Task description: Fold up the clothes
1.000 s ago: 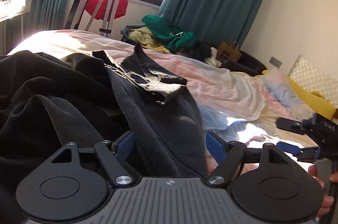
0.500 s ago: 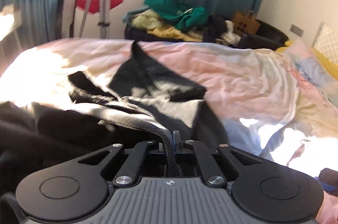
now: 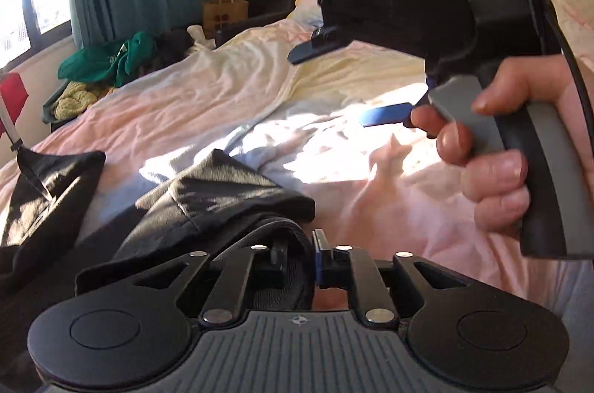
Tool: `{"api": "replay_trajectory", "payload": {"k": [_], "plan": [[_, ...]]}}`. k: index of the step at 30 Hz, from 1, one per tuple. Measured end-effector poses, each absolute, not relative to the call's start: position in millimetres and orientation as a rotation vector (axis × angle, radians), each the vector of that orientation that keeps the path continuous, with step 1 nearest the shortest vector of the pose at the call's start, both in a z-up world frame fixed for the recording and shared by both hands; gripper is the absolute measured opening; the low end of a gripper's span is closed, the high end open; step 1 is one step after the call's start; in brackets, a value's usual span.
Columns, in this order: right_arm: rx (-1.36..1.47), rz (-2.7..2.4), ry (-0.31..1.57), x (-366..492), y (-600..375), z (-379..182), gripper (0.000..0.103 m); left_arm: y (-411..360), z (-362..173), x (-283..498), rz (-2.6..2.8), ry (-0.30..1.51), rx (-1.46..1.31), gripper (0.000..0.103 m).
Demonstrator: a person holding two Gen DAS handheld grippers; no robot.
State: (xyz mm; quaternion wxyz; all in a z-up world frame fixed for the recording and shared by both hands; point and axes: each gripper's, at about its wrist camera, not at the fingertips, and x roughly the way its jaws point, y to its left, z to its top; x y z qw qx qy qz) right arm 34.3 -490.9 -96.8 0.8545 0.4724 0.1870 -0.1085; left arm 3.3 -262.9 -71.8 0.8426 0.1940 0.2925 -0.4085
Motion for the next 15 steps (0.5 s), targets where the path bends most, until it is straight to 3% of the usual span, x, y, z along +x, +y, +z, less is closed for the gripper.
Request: {"api": "replay_trajectory", "payload": {"k": [1, 3, 5, 15], "plan": [[1.001, -0.224, 0.412, 35.8, -491.8, -98.9, 0.091, -256.0, -74.6, -1.2, -0.851, 0.629, 0.382, 0.037], [1.005, -0.224, 0.449, 38.0, -491.9, -102.6, 0.091, -239.4, -72.1, -8.7, -0.827, 0.646, 0.333, 0.069], [1.013, -0.21, 0.468, 39.6, -490.0, -105.2, 0.091, -218.5, -65.5, -17.5, -0.802, 0.645, 0.29, 0.078], [1.139, -0.121, 0.648, 49.2, -463.6, -134.6, 0.091, -79.4, -23.7, -50.8, -0.578, 0.574, 0.094, 0.082]]}}
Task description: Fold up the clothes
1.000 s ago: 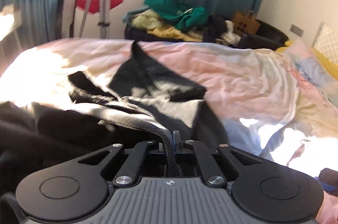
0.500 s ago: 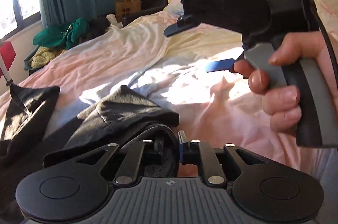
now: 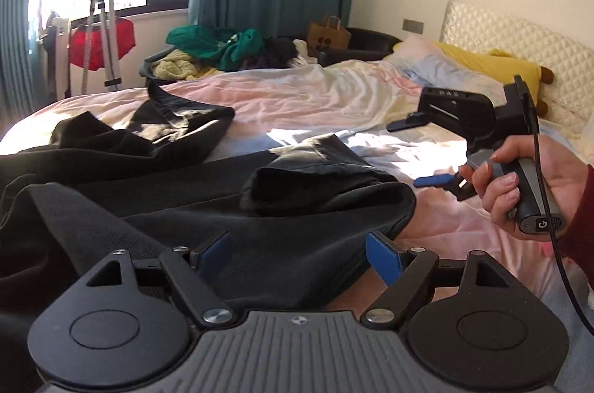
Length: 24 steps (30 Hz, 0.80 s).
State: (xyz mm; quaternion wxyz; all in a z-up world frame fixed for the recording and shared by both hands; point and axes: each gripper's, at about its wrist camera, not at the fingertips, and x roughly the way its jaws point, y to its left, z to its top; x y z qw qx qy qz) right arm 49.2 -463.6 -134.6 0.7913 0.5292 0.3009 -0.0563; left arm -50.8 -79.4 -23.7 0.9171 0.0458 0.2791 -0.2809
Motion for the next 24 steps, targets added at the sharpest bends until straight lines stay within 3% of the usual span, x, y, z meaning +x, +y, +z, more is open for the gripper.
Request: {"api": "replay_trajectory", "payload": {"k": [1, 3, 5, 6, 7, 8, 9, 15, 16, 24], "plan": [[1.144, -0.12, 0.671, 51.5, -459.9, -138.6, 0.09, -65.5, -25.6, -53.2, -0.555, 0.571, 0.041, 0.082], [1.156, -0.119, 0.707, 57.2, -452.8, -146.1, 0.073, -40.1, -32.2, -55.6, -0.515, 0.582, -0.078, 0.082], [1.165, -0.136, 0.721, 63.5, -447.6, -151.3, 0.069, -22.9, -35.1, -57.1, -0.481, 0.597, -0.151, 0.082], [1.169, -0.145, 0.728, 66.7, -445.0, -153.9, 0.061, -18.7, -33.5, -57.3, -0.469, 0.591, -0.157, 0.082], [1.169, -0.159, 0.721, 71.7, -443.0, -155.6, 0.051, -16.0, -31.2, -56.9, -0.465, 0.575, -0.159, 0.082], [1.159, -0.164, 0.719, 77.5, -441.7, -155.2, 0.028, -13.7, -28.7, -56.5, -0.464, 0.558, -0.162, 0.082], [1.116, -0.179, 0.727, 84.3, -440.1, -151.1, 0.02, -11.4, -26.6, -55.6, -0.463, 0.546, -0.172, 0.082], [0.842, -0.237, 0.609, 114.1, -443.2, -93.6, 0.014, 4.0, -25.3, -53.9, -0.476, 0.54, -0.274, 0.082], [0.784, -0.246, 0.585, 120.8, -447.4, -84.3, 0.006, 4.1, -25.8, -54.0, -0.472, 0.539, -0.275, 0.082], [0.411, -0.408, 0.48, 184.1, -498.7, -69.3, 0.007, -14.6, -37.4, -40.1, -0.491, 0.561, -0.261, 0.082]]}}
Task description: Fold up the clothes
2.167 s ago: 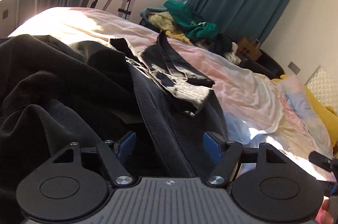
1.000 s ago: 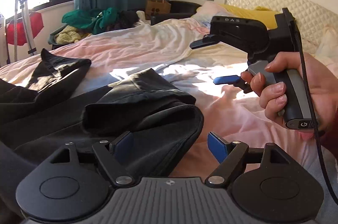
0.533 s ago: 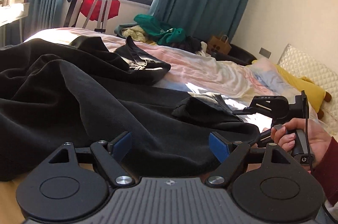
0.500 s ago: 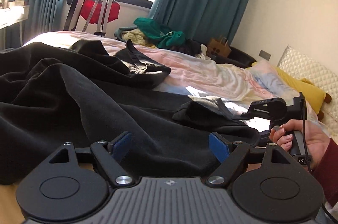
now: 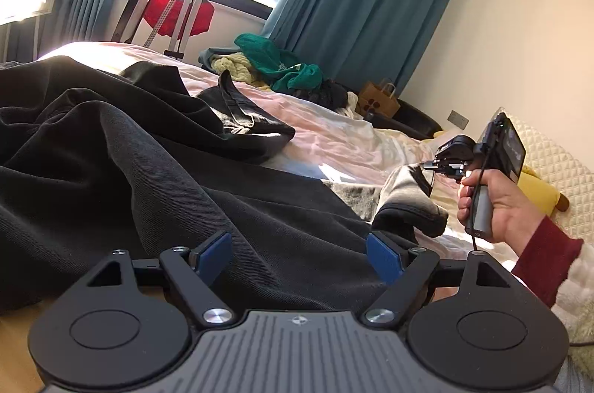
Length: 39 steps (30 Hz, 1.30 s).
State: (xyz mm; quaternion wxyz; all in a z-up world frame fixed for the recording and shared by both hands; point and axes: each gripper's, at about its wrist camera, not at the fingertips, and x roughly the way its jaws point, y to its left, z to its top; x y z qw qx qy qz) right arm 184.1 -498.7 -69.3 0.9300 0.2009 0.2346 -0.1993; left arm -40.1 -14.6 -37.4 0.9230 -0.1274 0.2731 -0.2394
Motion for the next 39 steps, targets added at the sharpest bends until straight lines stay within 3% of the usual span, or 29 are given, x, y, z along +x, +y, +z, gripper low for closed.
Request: {"api": "replay_trajectory", "payload": {"k": [4, 7, 10, 12, 14, 28, 34, 39], "plan": [[0.452, -0.437, 0.545, 202.8, -535.2, -114.8, 0.008, -23.4, -46.2, -28.9, -0.499, 0.584, -0.271, 0.082], [0.515, -0.434, 0.601, 207.9, -543.6, -148.1, 0.015, -28.1, -51.3, -18.5, -0.506, 0.599, -0.283, 0.082], [0.548, -0.447, 0.573, 201.8, -547.2, -149.1, 0.036, -30.1, -56.6, -11.5, -0.496, 0.613, -0.282, 0.082], [0.597, -0.446, 0.552, 191.9, -551.4, -145.1, 0.061, -29.1, -58.4, -8.8, -0.491, 0.619, -0.29, 0.082], [0.654, -0.456, 0.523, 175.4, -552.0, -139.7, 0.077, -26.6, -57.5, -8.1, -0.484, 0.614, -0.299, 0.081], [0.877, -0.414, 0.496, 69.8, -500.5, -61.4, 0.077, -7.1, -34.7, -43.4, -0.392, 0.532, -0.266, 0.082], [1.273, -0.198, 0.642, 67.0, -477.0, -119.9, 0.077, 2.9, -33.6, -45.7, -0.321, 0.533, -0.286, 0.082], [1.412, -0.227, 0.675, 81.4, -475.1, -161.5, 0.076, 5.6, -38.5, -39.0, -0.274, 0.544, -0.292, 0.082]]}}
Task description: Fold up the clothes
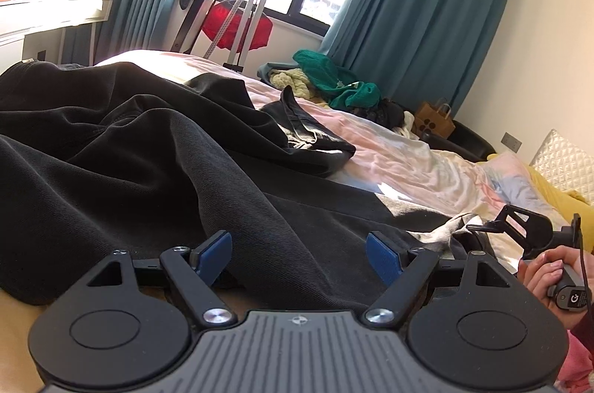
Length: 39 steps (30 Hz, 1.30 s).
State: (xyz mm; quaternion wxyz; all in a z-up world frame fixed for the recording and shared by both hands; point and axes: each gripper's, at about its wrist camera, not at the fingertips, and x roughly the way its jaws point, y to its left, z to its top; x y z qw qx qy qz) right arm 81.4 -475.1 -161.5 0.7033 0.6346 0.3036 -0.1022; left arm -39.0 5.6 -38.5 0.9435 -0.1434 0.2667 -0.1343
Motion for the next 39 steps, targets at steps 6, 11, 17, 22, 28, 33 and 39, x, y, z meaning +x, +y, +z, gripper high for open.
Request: {"api": "replay_trajectory", "payload": {"k": [6, 11, 17, 22, 28, 33, 39], "plan": [[1.354, -0.336, 0.557, 80.2, -489.5, -147.7, 0.016, 13.5, -44.1, -30.0, -0.235, 0.557, -0.33, 0.082], [1.214, -0.413, 0.411, 67.8, -522.1, -117.9, 0.011, 29.0, -39.8, -25.5, -0.196, 0.553, -0.373, 0.082], [0.97, -0.516, 0.431, 72.3, -569.5, -117.8, 0.009, 69.3, -29.1, -31.7, -0.155, 0.548, -0.547, 0.082], [1.028, -0.525, 0.554, 73.7, -581.3, -151.5, 0.014, 112.5, -25.6, -36.2, -0.079, 0.611, -0.713, 0.082], [1.178, -0.507, 0.525, 43.3, -578.3, -150.0, 0.042, 174.8, -49.6, -53.0, 0.022, 0.746, -0.978, 0.085], [1.174, -0.496, 0.591, 40.1, -565.2, -143.8, 0.048, 204.8, -77.0, -61.0, 0.098, 0.781, -1.196, 0.085], [1.136, -0.487, 0.582, 46.2, -560.1, -145.3, 0.048, 218.2, -91.5, -53.1, 0.216, 0.724, -1.251, 0.085]]}}
